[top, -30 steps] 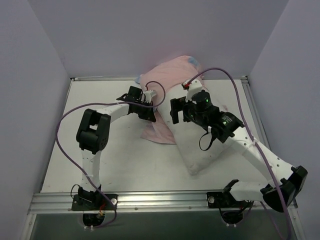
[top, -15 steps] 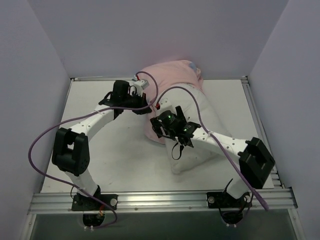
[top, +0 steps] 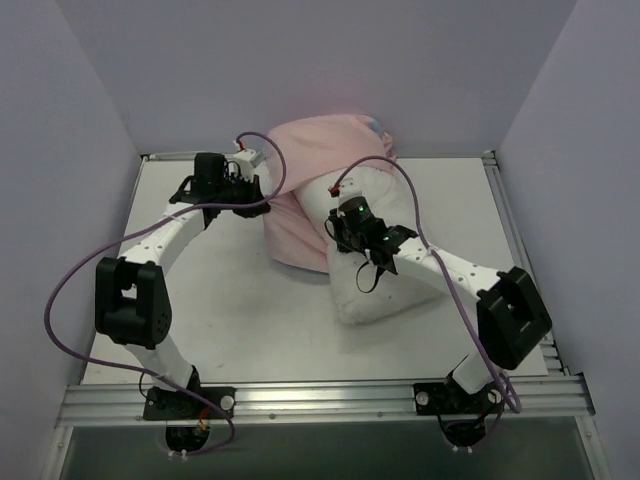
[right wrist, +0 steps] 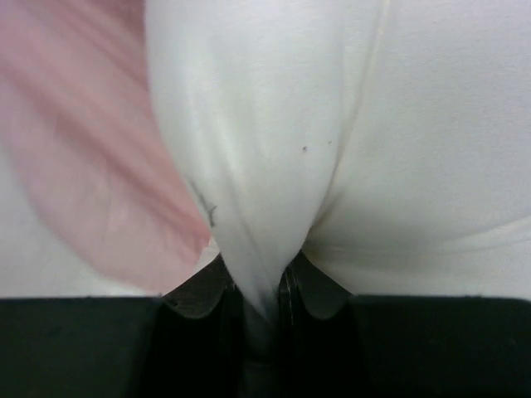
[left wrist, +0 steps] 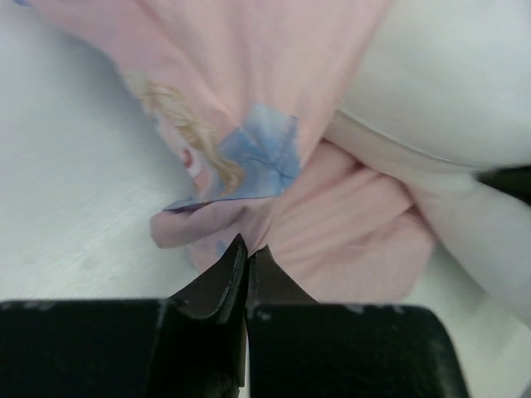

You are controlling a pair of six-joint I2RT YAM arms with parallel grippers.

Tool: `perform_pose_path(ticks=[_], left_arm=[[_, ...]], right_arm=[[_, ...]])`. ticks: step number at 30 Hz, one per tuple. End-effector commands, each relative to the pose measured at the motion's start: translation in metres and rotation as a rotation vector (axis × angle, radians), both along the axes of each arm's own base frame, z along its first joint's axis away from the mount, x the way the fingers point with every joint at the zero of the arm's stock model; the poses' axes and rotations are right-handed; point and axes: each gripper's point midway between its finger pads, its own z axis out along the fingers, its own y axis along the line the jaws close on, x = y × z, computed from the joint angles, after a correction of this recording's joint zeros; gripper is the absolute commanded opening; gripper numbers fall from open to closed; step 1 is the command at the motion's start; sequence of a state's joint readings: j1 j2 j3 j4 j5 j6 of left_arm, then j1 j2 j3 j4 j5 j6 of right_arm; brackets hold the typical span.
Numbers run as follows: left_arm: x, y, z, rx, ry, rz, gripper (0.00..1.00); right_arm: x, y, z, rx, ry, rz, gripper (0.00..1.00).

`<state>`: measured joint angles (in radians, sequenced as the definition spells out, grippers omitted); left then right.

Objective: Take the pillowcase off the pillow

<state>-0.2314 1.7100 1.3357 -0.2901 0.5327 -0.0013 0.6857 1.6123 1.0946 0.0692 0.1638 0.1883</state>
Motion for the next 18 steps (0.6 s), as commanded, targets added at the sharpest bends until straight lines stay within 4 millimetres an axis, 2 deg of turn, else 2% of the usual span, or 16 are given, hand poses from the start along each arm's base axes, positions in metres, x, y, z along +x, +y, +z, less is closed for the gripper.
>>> perform_pose_path(ticks=[1,3,4,5,6,7,9,10,12,13,15,16,17,18], left_arm=[[0.067,0.091,0.089,0.158,-0.348,0.244,0.02],[0.094,0.142,0.088,0.261,-0.367,0.384,0.02],[0.102,0.158,0.090,0.289,-0.373,0.430,0.02],[0.109,0.178,0.090,0.333,-0.376,0.496,0.02],[0.117,0.211,0.085,0.368,-0.363,0.566,0.02],[0.123,0.225,0.099,0.379,-0.390,0.608,0.02],[0.128,0.257,0.106,0.408,-0.394,0.700,0.02],[0.130,0.268,0.122,0.411,-0.421,0.742,0.02],[0.131,0.289,0.135,0.431,-0.438,0.804,0.02],[0.129,0.307,0.152,0.440,-0.461,0.848,0.02],[0.128,0.327,0.165,0.464,-0.479,0.892,0.02],[0.123,0.346,0.169,0.478,-0.477,0.926,0.02],[0.121,0.355,0.184,0.488,-0.502,0.944,0.02],[0.119,0.362,0.188,0.500,-0.510,0.956,0.02]], right_arm=[[-0.046,-0.012,0.042,0.055,0.101,0.137,0.00],[-0.067,-0.012,0.050,0.081,0.164,0.190,0.00],[-0.084,-0.023,0.050,0.057,0.228,0.188,0.00],[-0.092,-0.030,0.048,0.040,0.264,0.173,0.00],[-0.100,-0.036,0.046,0.028,0.294,0.163,0.00],[-0.112,-0.050,0.040,0.017,0.345,0.129,0.00],[-0.125,-0.060,0.040,0.030,0.381,0.106,0.00],[-0.128,-0.063,0.039,0.035,0.391,0.097,0.00],[-0.130,-0.074,0.035,0.033,0.411,0.059,0.00],[-0.131,-0.081,0.034,0.025,0.419,0.044,0.00],[-0.128,-0.104,0.032,0.000,0.434,-0.008,0.00],[-0.126,-0.112,0.032,0.002,0.437,-0.029,0.00],[-0.120,-0.126,0.030,0.023,0.445,-0.079,0.00],[-0.118,-0.130,0.033,0.044,0.433,-0.083,0.00]])
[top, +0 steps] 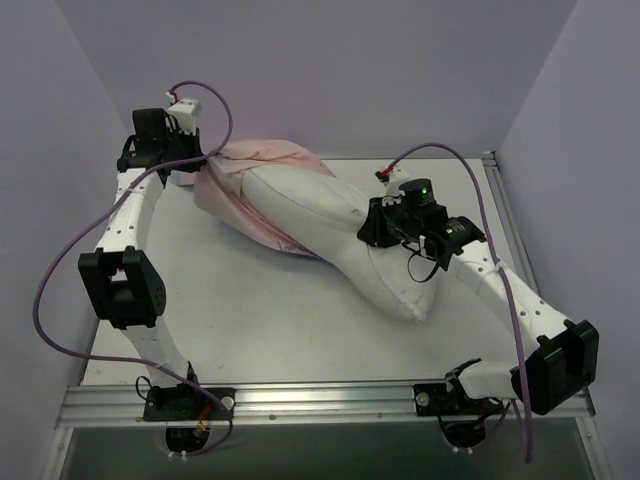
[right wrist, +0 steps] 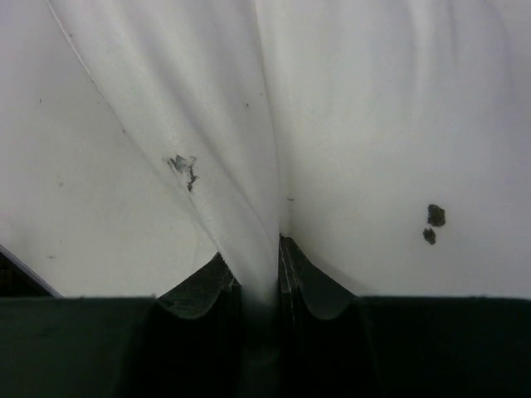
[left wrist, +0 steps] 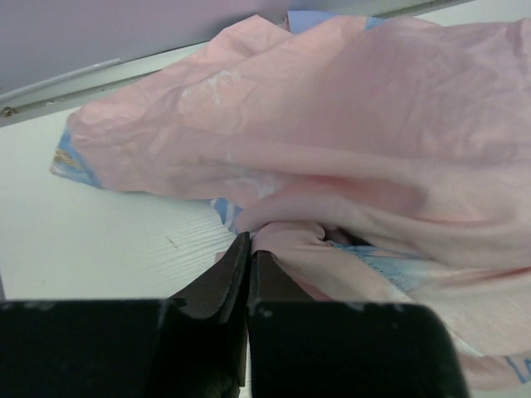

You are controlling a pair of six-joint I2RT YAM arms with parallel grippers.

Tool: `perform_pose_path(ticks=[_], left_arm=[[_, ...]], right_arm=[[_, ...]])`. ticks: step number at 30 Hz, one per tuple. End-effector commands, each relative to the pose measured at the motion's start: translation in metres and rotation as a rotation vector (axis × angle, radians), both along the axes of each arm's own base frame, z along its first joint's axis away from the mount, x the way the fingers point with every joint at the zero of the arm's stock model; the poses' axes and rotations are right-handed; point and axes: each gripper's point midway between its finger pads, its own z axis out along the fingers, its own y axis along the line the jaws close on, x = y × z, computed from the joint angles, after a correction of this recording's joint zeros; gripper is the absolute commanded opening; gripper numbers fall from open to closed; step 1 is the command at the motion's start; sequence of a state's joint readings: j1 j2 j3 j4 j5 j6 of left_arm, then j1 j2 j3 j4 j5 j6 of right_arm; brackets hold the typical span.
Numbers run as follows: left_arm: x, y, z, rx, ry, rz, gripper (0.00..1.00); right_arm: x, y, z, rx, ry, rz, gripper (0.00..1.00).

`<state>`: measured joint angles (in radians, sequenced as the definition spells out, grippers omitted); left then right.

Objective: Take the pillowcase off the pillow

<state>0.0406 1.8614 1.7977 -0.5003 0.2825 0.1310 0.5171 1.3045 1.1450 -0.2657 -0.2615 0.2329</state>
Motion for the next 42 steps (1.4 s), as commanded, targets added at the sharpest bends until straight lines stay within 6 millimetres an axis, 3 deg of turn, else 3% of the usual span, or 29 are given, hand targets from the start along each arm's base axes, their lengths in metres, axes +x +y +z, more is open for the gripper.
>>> perform_pose_path(ticks=[1,8,13,16,17,18,23,26,29,30,31,32,33,34,35,36,38,41,42], left_arm=[[0.011,0.203,0.117,0.307,-0.343,0.559,0.02],[0.002,0.243,0.120,0.365,-0.329,0.625,0.02],[-0.009,0.232,0.140,0.313,-0.381,0.592,0.02],[-0.022,0.235,0.167,0.299,-0.432,0.611,0.02],[-0.027,0.236,0.180,0.298,-0.458,0.619,0.02],[-0.033,0.241,0.187,0.302,-0.471,0.635,0.02],[-0.047,0.235,0.220,0.304,-0.530,0.624,0.02],[-0.062,0.238,0.236,0.301,-0.564,0.638,0.02],[-0.076,0.245,0.251,0.313,-0.589,0.658,0.02],[-0.078,0.243,0.252,0.307,-0.589,0.648,0.02],[-0.073,0.225,0.250,0.280,-0.594,0.545,0.02],[-0.079,0.205,0.262,0.264,-0.635,0.468,0.02],[-0.074,0.187,0.239,0.236,-0.600,0.390,0.02],[-0.074,0.168,0.234,0.222,-0.604,0.326,0.02],[-0.078,0.128,0.237,0.212,-0.621,0.199,0.02],[-0.076,0.111,0.220,0.197,-0.585,0.141,0.02],[-0.078,0.082,0.210,0.156,-0.551,0.064,0.02],[-0.076,0.063,0.211,0.081,-0.540,0.025,0.02],[-0.077,0.061,0.214,0.069,-0.538,0.021,0.02]], right_arm=[[-0.057,-0.101,-0.051,-0.231,0.300,-0.176,0.00],[-0.043,-0.123,-0.024,-0.194,0.245,-0.255,0.00],[-0.033,-0.145,-0.001,-0.265,0.187,-0.321,0.00],[-0.021,-0.175,0.018,-0.314,0.113,-0.438,0.00],[-0.017,-0.191,0.021,-0.358,0.089,-0.516,0.00],[-0.013,-0.222,0.026,-0.476,0.050,-0.651,0.00],[0.006,-0.293,0.039,-0.651,-0.044,-0.934,0.00],[0.013,-0.312,0.050,-0.669,-0.042,-0.987,0.00],[0.010,-0.318,0.063,-0.699,-0.059,-1.012,0.00],[0.010,-0.316,0.063,-0.685,-0.065,-1.004,0.00],[0.017,-0.303,0.058,-0.623,-0.061,-0.941,0.00],[0.020,-0.295,0.058,-0.583,-0.071,-0.907,0.00],[0.025,-0.280,0.057,-0.543,-0.077,-0.851,0.00],[0.028,-0.267,0.057,-0.509,-0.082,-0.802,0.00],[0.032,-0.246,0.057,-0.451,-0.090,-0.717,0.00],[0.035,-0.231,0.060,-0.420,-0.100,-0.653,0.00],[0.039,-0.181,0.079,-0.316,-0.164,-0.481,0.01],[0.040,-0.126,0.119,-0.181,-0.287,-0.363,0.33],[0.038,-0.103,0.129,-0.115,-0.307,-0.289,0.57]])
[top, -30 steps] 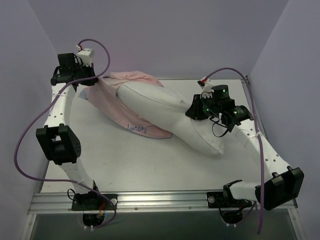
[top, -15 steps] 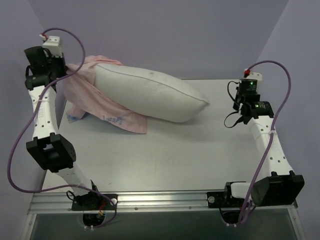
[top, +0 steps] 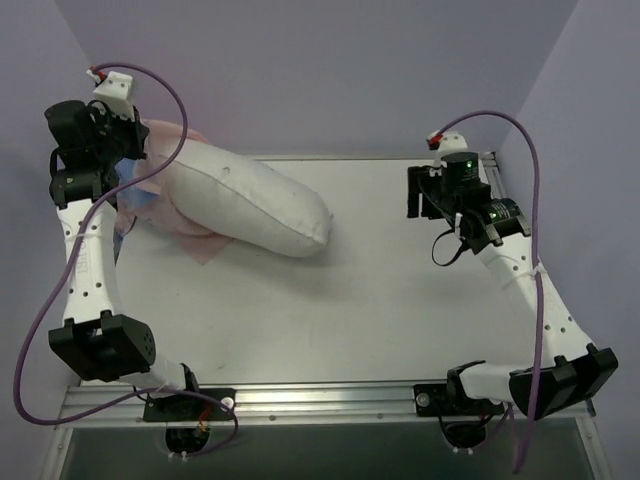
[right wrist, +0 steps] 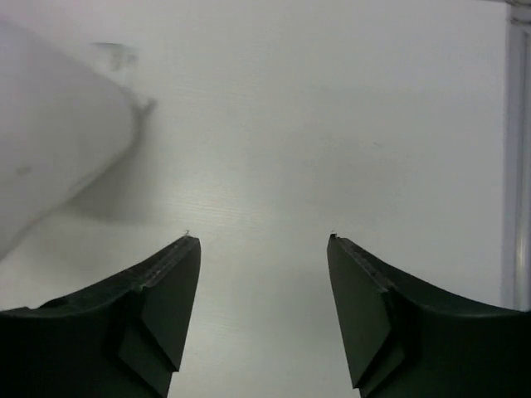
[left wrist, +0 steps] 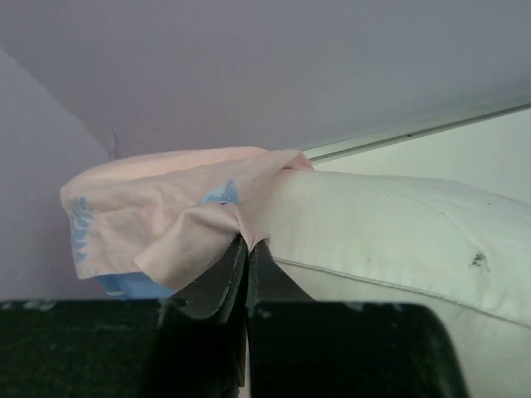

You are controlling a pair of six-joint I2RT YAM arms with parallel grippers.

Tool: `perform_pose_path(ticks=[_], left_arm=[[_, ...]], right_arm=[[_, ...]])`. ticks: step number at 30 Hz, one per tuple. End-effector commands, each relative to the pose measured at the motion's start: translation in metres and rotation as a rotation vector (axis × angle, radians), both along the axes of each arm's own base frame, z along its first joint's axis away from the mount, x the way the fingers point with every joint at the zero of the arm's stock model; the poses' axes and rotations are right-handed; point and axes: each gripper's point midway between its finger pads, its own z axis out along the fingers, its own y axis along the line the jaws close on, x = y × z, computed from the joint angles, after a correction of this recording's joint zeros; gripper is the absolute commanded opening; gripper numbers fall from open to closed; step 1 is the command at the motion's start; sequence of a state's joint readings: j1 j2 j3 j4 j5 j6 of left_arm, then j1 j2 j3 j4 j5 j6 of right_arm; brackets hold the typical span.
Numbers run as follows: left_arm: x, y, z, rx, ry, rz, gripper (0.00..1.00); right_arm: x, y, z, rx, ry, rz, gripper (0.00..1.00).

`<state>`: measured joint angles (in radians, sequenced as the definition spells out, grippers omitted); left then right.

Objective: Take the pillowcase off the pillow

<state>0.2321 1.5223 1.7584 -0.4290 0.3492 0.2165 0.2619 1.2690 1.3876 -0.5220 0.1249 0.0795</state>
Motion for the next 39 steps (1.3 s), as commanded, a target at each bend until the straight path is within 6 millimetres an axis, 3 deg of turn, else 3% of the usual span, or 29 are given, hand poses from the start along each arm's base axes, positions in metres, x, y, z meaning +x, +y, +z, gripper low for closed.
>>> perform_pose_path(ticks=[1,4,5,7,8,9,10,11,12,13,14,15,16,17,19,20,22,23,25,26,29,31,32,34,35,36,37,38,39], left_arm=[[-0.011,-0.021,0.062,-0.022,-0.159,-0.103,0.02],[-0.024,-0.049,0.058,-0.093,-0.110,-0.225,0.02],[-0.034,-0.060,0.060,-0.117,-0.097,-0.258,0.02],[-0.045,-0.087,0.057,-0.133,-0.073,-0.348,0.02],[-0.053,-0.096,0.055,-0.146,-0.054,-0.370,0.02],[-0.056,-0.103,0.054,-0.153,-0.044,-0.391,0.02],[-0.059,-0.113,0.053,-0.163,-0.037,-0.420,0.02],[-0.062,-0.116,0.053,-0.170,-0.034,-0.428,0.02],[-0.063,-0.118,0.055,-0.171,-0.034,-0.431,0.02],[-0.062,-0.117,0.056,-0.174,-0.036,-0.423,0.02],[-0.062,-0.116,0.057,-0.176,-0.036,-0.415,0.02],[-0.062,-0.115,0.061,-0.169,-0.045,-0.407,0.02],[-0.062,-0.114,0.061,-0.169,-0.044,-0.401,0.02],[-0.063,-0.114,0.062,-0.168,-0.047,-0.401,0.02],[-0.063,-0.113,0.063,-0.169,-0.048,-0.398,0.02],[-0.063,-0.112,0.064,-0.164,-0.051,-0.391,0.02],[-0.063,-0.109,0.063,-0.163,-0.050,-0.377,0.02],[-0.064,-0.108,0.063,-0.160,-0.049,-0.376,0.02],[-0.063,-0.106,0.063,-0.161,-0.049,-0.370,0.02],[-0.063,-0.106,0.064,-0.161,-0.051,-0.368,0.02],[-0.063,-0.100,0.069,-0.180,-0.057,-0.357,0.02],[-0.062,-0.091,0.074,-0.190,-0.069,-0.338,0.02],[-0.063,-0.088,0.078,-0.194,-0.077,-0.329,0.02],[-0.062,-0.076,0.082,-0.193,-0.087,-0.300,0.02],[-0.062,-0.072,0.082,-0.190,-0.090,-0.288,0.02],[-0.062,-0.068,0.082,-0.186,-0.092,-0.275,0.02],[-0.061,-0.057,0.083,-0.169,-0.101,-0.234,0.02],[-0.060,-0.050,0.084,-0.155,-0.106,-0.208,0.02],[-0.058,-0.042,0.083,-0.142,-0.109,-0.174,0.02]], right_arm=[[-0.008,0.073,0.070,0.193,-0.190,0.270,0.66],[-0.012,0.135,0.100,0.304,-0.267,0.427,0.99],[-0.014,0.169,0.107,0.326,-0.279,0.508,1.00],[-0.012,0.198,0.112,0.306,-0.291,0.555,1.00],[-0.001,0.218,0.093,0.271,-0.241,0.570,1.00],[-0.007,0.241,0.116,0.256,-0.285,0.623,1.00],[-0.002,0.252,0.114,0.221,-0.281,0.625,1.00],[0.010,0.271,0.084,0.162,-0.208,0.638,1.00],[0.009,0.288,0.105,0.156,-0.256,0.676,1.00],[0.014,0.300,0.100,0.146,-0.246,0.688,1.00],[0.026,0.319,0.069,0.118,-0.185,0.699,1.00],[0.033,0.328,0.082,0.134,-0.216,0.701,1.00],[0.040,0.336,0.073,0.108,-0.206,0.716,1.00],[0.054,0.353,0.039,0.086,-0.154,0.719,1.00],[0.069,0.368,0.030,0.086,-0.161,0.719,1.00],[0.084,0.373,-0.010,0.036,-0.114,0.688,1.00],[0.099,0.369,-0.051,-0.039,-0.066,0.635,1.00],[0.104,0.365,-0.096,-0.110,0.008,0.617,1.00],[0.109,0.348,-0.141,-0.206,0.087,0.564,1.00],[0.107,0.335,-0.178,-0.269,0.165,0.541,1.00],[0.117,0.291,-0.227,-0.372,0.255,0.432,0.92],[0.121,0.271,-0.243,-0.358,0.306,0.379,0.39],[0.126,0.251,-0.249,-0.349,0.332,0.331,0.00],[0.133,0.239,-0.247,-0.330,0.304,0.286,0.00],[0.135,0.231,-0.225,-0.320,0.263,0.262,0.00],[0.129,0.208,-0.236,-0.342,0.290,0.224,0.00],[0.136,0.200,-0.204,-0.302,0.220,0.188,0.00],[0.136,0.188,-0.195,-0.279,0.211,0.169,0.00],[0.131,0.155,-0.207,-0.275,0.253,0.129,0.00]])
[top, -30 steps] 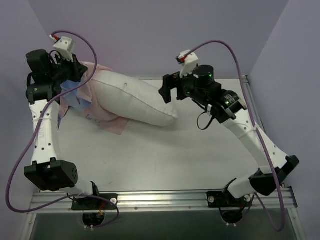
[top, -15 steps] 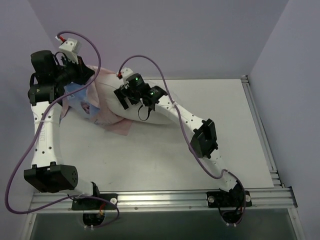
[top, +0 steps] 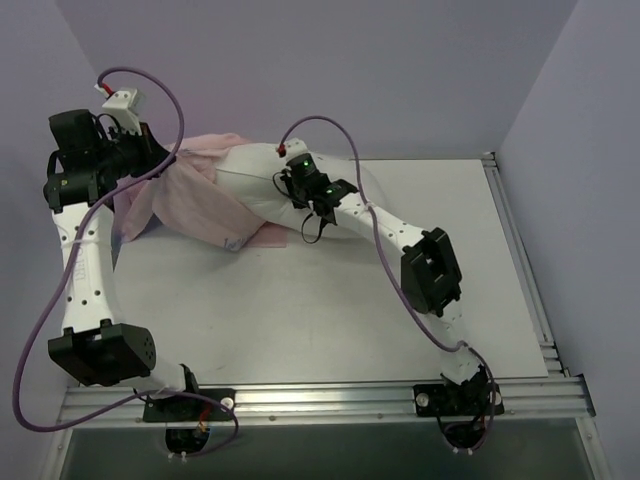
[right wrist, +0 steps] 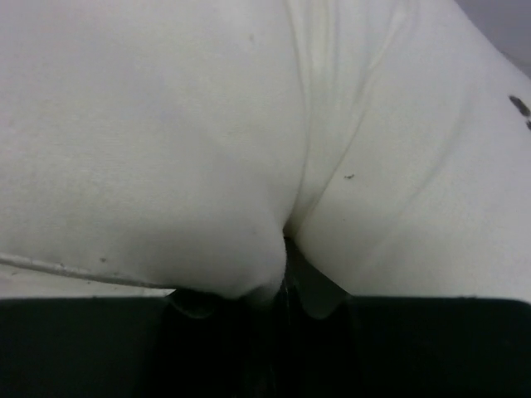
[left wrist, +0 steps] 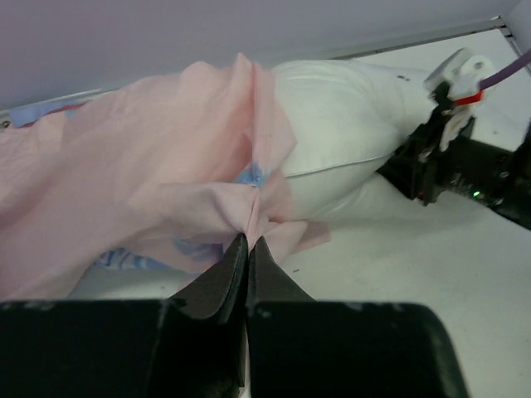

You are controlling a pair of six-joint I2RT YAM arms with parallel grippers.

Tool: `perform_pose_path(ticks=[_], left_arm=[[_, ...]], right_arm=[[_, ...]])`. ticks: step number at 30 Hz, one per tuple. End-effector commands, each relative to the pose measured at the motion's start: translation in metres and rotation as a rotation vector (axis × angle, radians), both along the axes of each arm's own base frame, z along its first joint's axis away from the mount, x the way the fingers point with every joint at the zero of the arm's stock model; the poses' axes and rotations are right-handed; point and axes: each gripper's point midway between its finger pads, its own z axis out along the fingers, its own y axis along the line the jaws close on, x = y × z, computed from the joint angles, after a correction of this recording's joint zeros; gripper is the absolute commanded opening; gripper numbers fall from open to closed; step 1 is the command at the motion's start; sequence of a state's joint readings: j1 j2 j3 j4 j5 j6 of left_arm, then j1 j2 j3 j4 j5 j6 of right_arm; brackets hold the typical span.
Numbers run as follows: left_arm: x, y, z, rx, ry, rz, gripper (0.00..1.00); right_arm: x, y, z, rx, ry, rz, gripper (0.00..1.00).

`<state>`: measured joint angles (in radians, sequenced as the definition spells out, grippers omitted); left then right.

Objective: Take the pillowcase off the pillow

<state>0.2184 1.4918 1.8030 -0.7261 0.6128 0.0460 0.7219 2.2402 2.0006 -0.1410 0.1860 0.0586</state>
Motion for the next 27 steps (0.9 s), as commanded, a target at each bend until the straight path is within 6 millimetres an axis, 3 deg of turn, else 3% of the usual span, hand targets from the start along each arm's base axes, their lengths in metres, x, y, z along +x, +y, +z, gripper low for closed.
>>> perform_pose_path(ticks=[1,2,3,4,6,7,9,10,13,14,18,21,23,25,26,27], left_arm=[[-0.006,0.033,0.106,0.136,-0.359,0.109,0.02],[-0.004,0.051,0.106,0.158,-0.359,0.173,0.02],[-0.004,0.062,0.104,0.166,-0.356,0.206,0.02],[-0.003,0.072,0.106,0.174,-0.364,0.232,0.02],[-0.006,0.094,0.106,0.199,-0.363,0.301,0.02],[-0.006,0.099,0.107,0.220,-0.367,0.316,0.02],[-0.008,0.105,0.107,0.234,-0.371,0.334,0.02],[-0.010,0.104,0.108,0.239,-0.377,0.330,0.02],[-0.011,0.105,0.108,0.245,-0.377,0.338,0.02],[-0.011,0.108,0.107,0.250,-0.376,0.351,0.02],[-0.008,0.128,0.103,0.286,-0.362,0.447,0.02],[-0.003,0.135,0.095,0.310,-0.350,0.457,0.02],[0.004,0.123,0.085,0.313,-0.346,0.381,0.02],[0.015,0.111,0.056,0.308,-0.302,0.310,0.02],[0.020,0.087,0.044,0.298,-0.288,0.232,0.02],[0.027,0.076,0.016,0.293,-0.229,0.191,0.02]], right_arm=[[-0.007,-0.170,-0.048,-0.223,0.184,-0.327,0.00],[-0.009,-0.187,-0.042,-0.203,0.186,-0.347,0.00],[-0.006,-0.224,-0.040,-0.195,0.194,-0.413,0.00],[-0.017,-0.249,-0.038,-0.185,0.202,-0.449,0.00],[-0.024,-0.286,-0.041,-0.136,0.238,-0.502,0.00],[-0.031,-0.326,-0.042,-0.101,0.250,-0.583,0.00],[-0.039,-0.357,-0.048,-0.063,0.273,-0.632,0.00],[-0.043,-0.382,-0.045,-0.048,0.270,-0.685,0.00],[-0.055,-0.405,-0.050,-0.031,0.292,-0.720,0.00],[-0.061,-0.426,-0.053,-0.021,0.301,-0.766,0.00],[-0.067,-0.445,-0.044,0.025,0.286,-0.793,0.00],[-0.063,-0.443,-0.037,0.047,0.274,-0.784,0.00],[-0.057,-0.430,-0.032,0.095,0.264,-0.739,0.00],[-0.053,-0.413,-0.024,0.103,0.242,-0.703,0.00],[-0.050,-0.398,-0.022,0.124,0.246,-0.656,0.00],[-0.049,-0.380,-0.022,0.119,0.250,-0.611,0.00]])
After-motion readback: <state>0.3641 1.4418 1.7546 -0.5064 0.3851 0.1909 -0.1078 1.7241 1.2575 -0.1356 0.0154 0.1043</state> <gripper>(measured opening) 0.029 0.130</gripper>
